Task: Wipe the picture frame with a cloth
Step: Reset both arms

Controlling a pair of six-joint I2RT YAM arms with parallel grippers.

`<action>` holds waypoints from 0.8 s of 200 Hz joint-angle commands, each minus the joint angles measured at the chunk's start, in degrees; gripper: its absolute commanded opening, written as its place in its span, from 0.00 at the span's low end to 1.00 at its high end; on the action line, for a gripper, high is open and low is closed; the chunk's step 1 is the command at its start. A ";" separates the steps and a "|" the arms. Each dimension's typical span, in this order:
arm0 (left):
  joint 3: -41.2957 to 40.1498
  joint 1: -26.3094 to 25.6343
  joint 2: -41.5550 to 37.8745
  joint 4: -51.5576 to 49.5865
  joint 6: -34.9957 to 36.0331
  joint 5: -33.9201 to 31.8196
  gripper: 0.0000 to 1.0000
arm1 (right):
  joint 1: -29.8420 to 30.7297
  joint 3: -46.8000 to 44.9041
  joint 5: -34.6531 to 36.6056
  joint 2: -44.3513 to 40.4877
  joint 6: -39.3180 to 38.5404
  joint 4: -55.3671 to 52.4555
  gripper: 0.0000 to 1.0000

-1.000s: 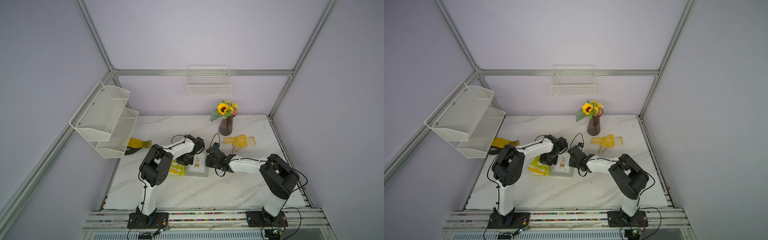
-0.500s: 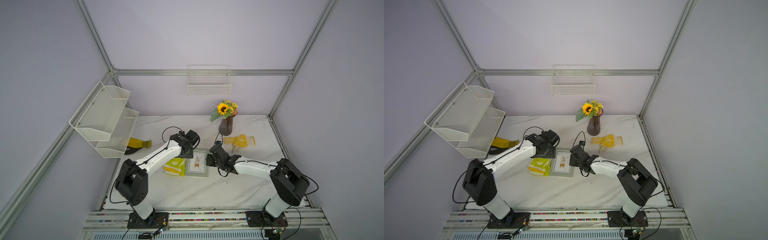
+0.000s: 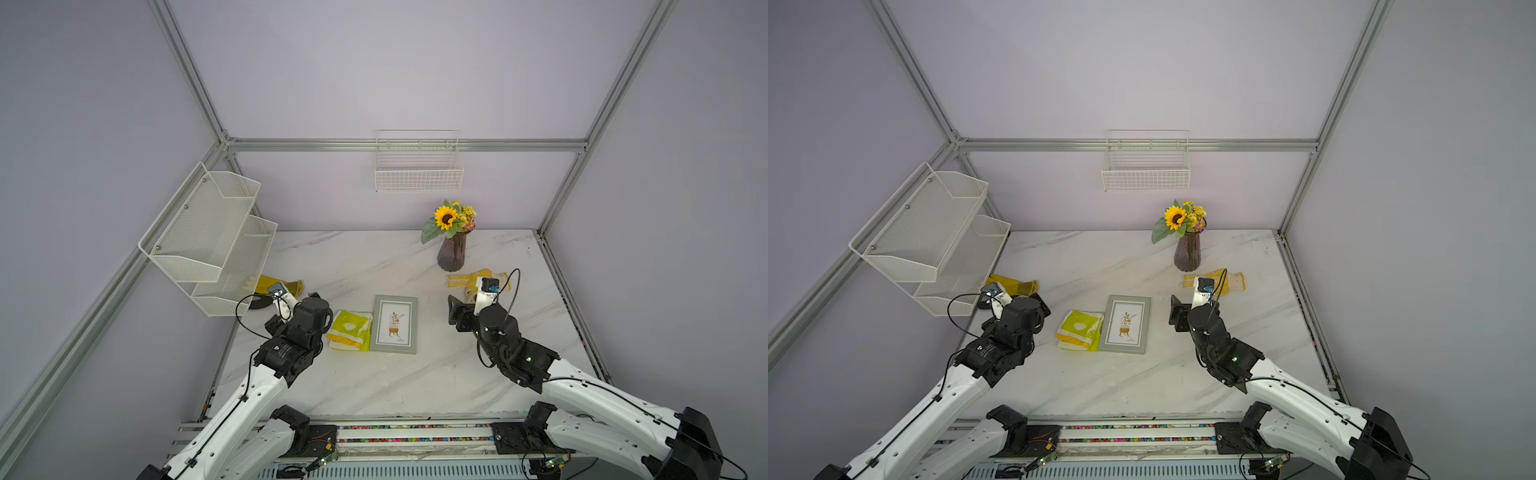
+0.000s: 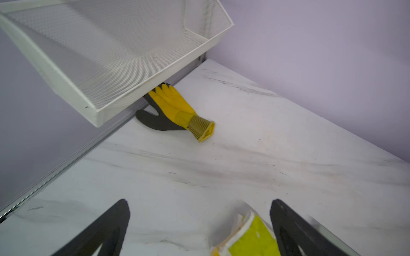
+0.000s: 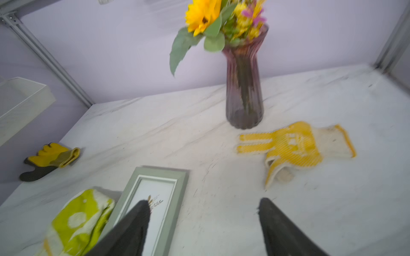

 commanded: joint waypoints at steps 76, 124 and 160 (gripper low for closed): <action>-15.53 8.85 25.90 70.48 44.44 8.89 1.00 | -36.07 -6.54 -10.96 16.21 -17.63 34.29 0.97; -18.04 11.73 42.05 90.30 50.24 20.85 1.00 | -45.60 -9.52 -24.37 25.45 -19.83 43.88 0.97; -20.63 17.23 41.24 89.00 44.75 31.58 1.00 | -48.80 -13.36 -34.75 35.32 -17.43 63.54 0.97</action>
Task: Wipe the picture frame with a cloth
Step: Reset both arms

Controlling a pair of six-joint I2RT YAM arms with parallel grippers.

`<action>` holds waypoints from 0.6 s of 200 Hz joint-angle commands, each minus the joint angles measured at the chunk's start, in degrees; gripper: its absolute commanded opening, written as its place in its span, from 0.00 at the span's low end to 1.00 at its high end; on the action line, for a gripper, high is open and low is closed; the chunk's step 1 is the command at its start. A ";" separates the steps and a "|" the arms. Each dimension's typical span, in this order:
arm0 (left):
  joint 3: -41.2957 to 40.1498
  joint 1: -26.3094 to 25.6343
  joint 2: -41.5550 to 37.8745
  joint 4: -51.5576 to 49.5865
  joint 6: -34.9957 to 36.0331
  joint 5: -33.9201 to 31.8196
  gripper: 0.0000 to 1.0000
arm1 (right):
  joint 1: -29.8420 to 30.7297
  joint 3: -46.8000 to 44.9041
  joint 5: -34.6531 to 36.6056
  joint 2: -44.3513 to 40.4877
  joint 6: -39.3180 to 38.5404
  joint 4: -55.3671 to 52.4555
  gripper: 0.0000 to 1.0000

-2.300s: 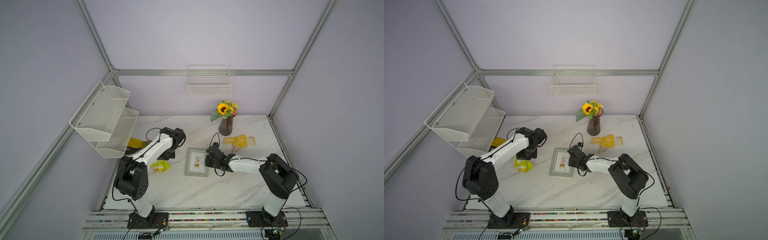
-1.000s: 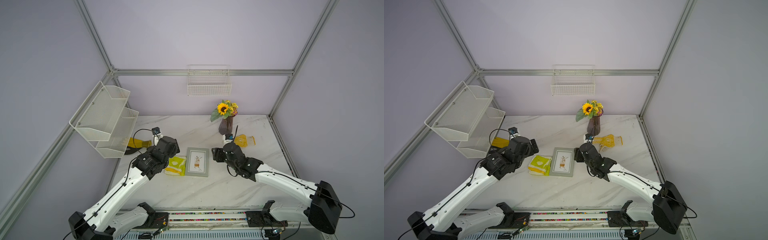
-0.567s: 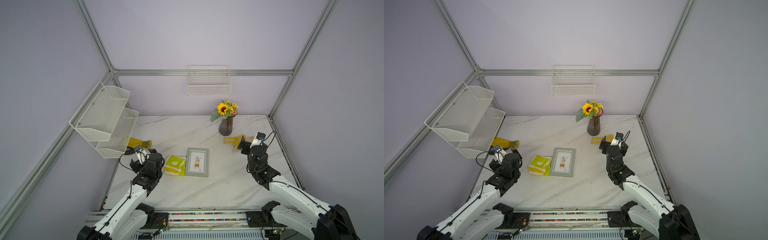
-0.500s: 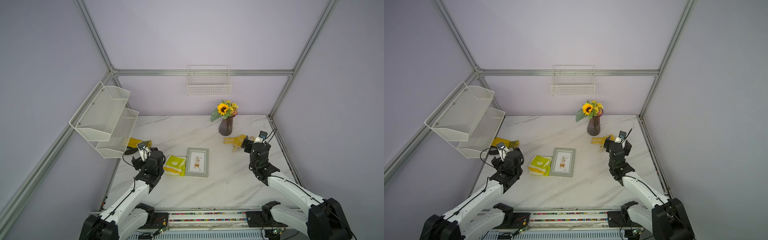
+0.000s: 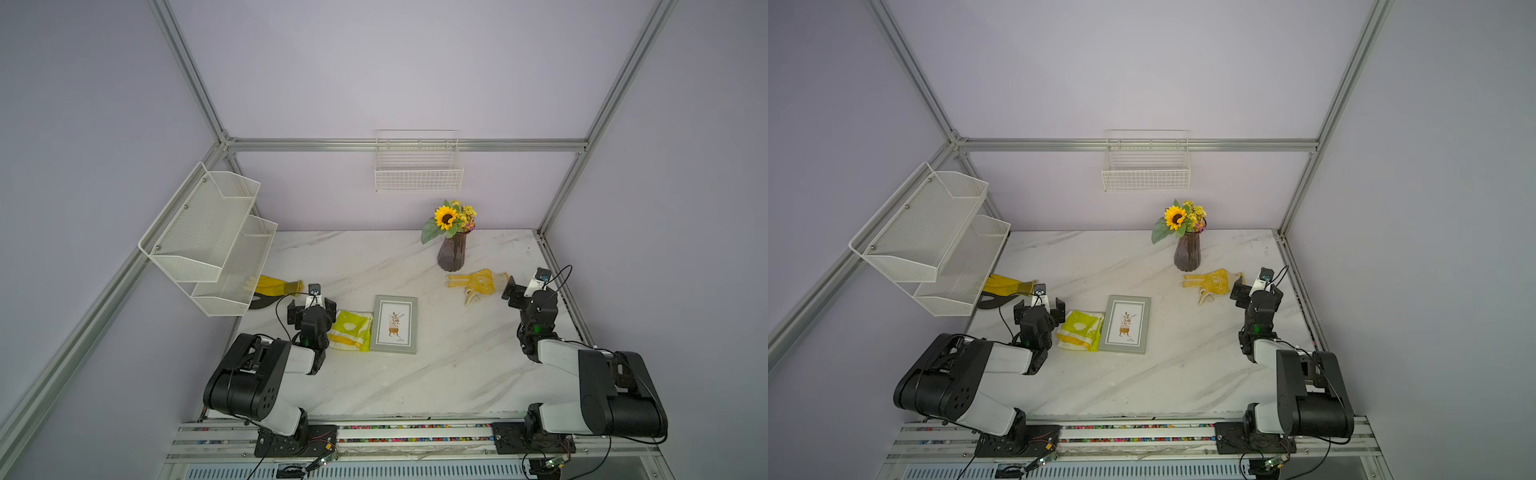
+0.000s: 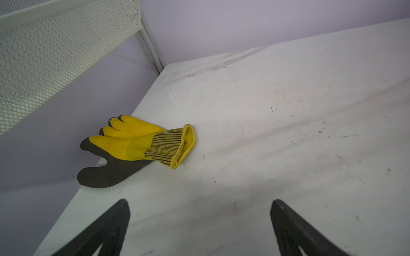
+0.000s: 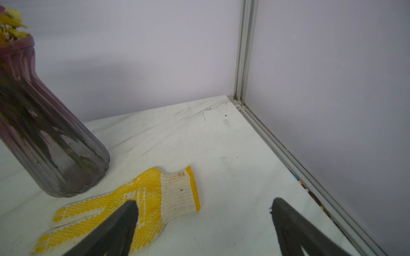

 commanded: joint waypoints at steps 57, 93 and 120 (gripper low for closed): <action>2.85 5.15 2.75 4.89 -4.44 5.91 1.00 | -1.68 -2.92 -12.07 10.82 -0.60 22.85 0.97; 2.87 5.17 2.69 4.51 -4.49 5.94 1.00 | -1.27 -1.88 -12.05 10.81 -1.17 21.02 0.97; 2.84 5.17 2.69 4.50 -4.49 5.95 1.00 | -1.25 -1.87 -12.13 10.89 -1.23 21.30 0.97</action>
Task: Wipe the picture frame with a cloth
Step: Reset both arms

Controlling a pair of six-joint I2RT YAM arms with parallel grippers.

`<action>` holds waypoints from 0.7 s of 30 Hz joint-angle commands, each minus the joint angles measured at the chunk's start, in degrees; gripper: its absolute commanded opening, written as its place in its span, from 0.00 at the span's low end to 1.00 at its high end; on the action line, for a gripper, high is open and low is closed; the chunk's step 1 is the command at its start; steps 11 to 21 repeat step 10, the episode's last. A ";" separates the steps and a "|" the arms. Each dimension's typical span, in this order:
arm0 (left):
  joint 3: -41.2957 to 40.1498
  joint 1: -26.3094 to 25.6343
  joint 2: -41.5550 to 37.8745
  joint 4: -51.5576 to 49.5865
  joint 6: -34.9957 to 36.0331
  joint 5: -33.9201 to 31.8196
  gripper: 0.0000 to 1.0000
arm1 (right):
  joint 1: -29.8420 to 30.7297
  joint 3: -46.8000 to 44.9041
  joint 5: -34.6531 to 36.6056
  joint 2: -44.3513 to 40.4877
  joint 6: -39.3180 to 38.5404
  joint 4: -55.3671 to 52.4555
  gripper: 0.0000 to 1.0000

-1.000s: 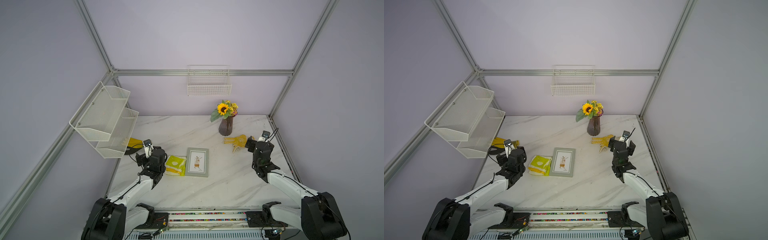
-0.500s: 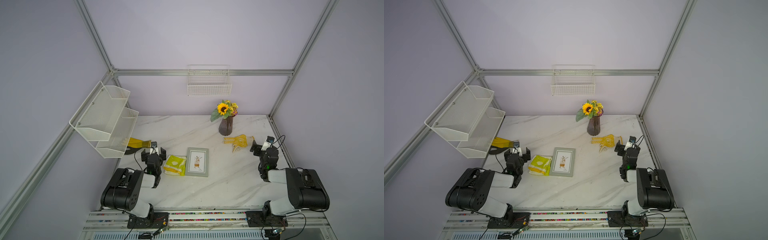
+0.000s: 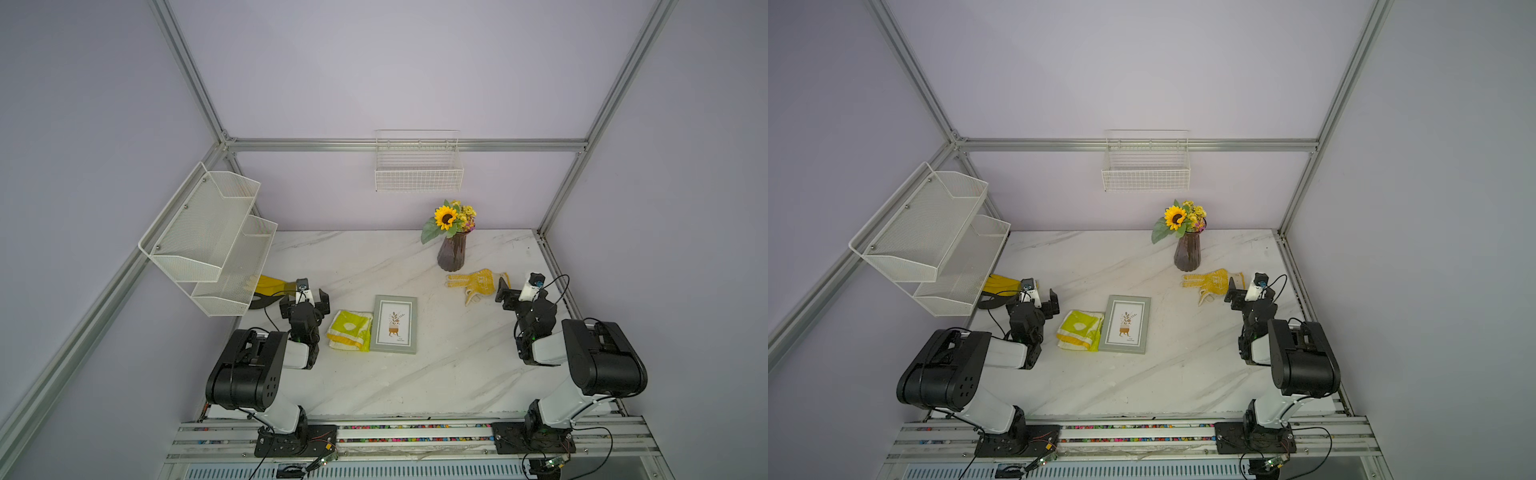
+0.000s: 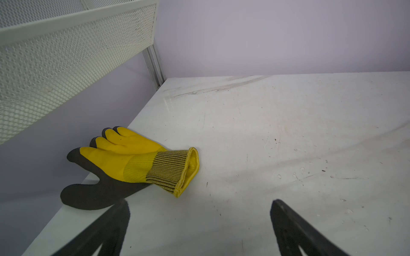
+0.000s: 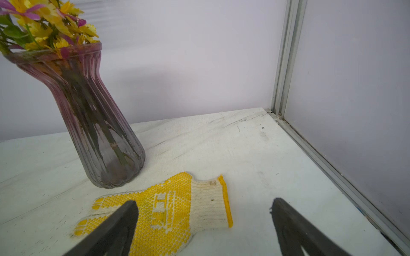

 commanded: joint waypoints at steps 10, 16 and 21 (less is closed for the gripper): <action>0.71 0.36 -0.63 0.20 -1.15 0.57 1.00 | 0.11 0.29 -0.64 -0.31 -0.99 0.87 0.97; 0.71 0.36 -0.63 0.20 -1.15 0.57 1.00 | 0.11 0.29 -0.64 -0.31 -0.99 0.87 0.97; 0.71 0.36 -0.63 0.20 -1.15 0.57 1.00 | 0.11 0.29 -0.64 -0.31 -0.99 0.87 0.97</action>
